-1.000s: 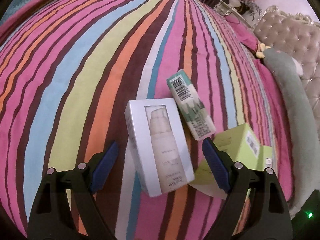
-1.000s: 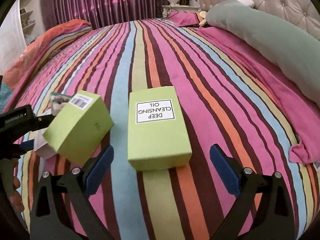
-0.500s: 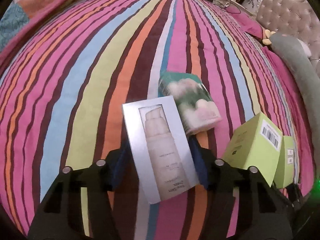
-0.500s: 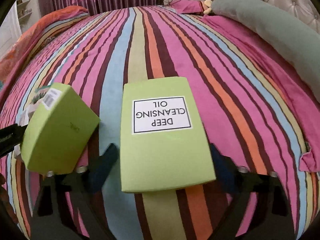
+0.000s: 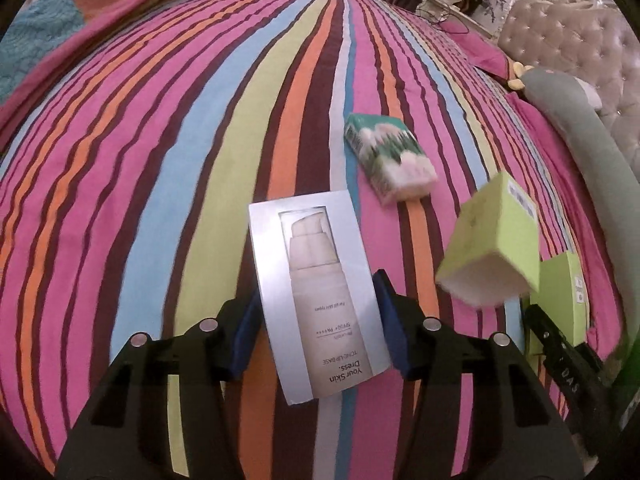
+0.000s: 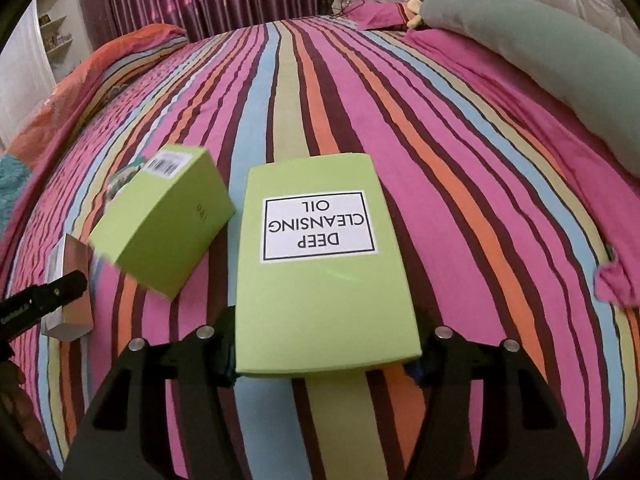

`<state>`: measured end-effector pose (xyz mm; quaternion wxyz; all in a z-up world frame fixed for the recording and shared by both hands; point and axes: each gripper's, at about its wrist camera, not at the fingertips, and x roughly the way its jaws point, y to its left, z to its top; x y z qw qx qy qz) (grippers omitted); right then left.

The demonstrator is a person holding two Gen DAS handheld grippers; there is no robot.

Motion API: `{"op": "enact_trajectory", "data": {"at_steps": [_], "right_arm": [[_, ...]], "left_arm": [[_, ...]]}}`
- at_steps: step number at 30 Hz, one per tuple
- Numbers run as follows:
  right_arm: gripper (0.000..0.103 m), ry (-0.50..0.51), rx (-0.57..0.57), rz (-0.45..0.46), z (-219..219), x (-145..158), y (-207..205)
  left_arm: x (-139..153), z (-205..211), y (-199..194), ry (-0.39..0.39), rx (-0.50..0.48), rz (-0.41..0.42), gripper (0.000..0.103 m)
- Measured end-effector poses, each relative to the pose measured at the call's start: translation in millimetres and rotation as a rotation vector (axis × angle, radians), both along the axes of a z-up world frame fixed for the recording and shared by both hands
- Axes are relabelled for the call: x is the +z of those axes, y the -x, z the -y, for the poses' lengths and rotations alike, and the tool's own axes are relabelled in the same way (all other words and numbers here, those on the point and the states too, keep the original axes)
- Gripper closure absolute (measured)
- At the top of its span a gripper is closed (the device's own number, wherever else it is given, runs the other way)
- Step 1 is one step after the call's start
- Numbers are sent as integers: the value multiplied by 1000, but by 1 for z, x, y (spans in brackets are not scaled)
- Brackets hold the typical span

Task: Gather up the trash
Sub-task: 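Carry both boxes down over the wastebasket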

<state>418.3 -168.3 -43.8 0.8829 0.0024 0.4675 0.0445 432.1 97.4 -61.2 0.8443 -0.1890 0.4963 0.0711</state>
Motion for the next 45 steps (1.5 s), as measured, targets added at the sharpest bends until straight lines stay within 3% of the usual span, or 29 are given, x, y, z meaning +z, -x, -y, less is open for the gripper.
{"op": "enact_trajectory", "data": {"at_steps": [22, 34, 45], "right_arm": [[46, -100, 7, 20, 20, 33, 150], [46, -154, 14, 3, 32, 36, 231], [46, -211, 42, -70, 30, 24, 294]], "left_arm": [[37, 39, 174, -67, -93, 50, 50], [33, 58, 262, -80, -160, 39, 50], [14, 83, 341, -75, -235, -6, 50]]}}
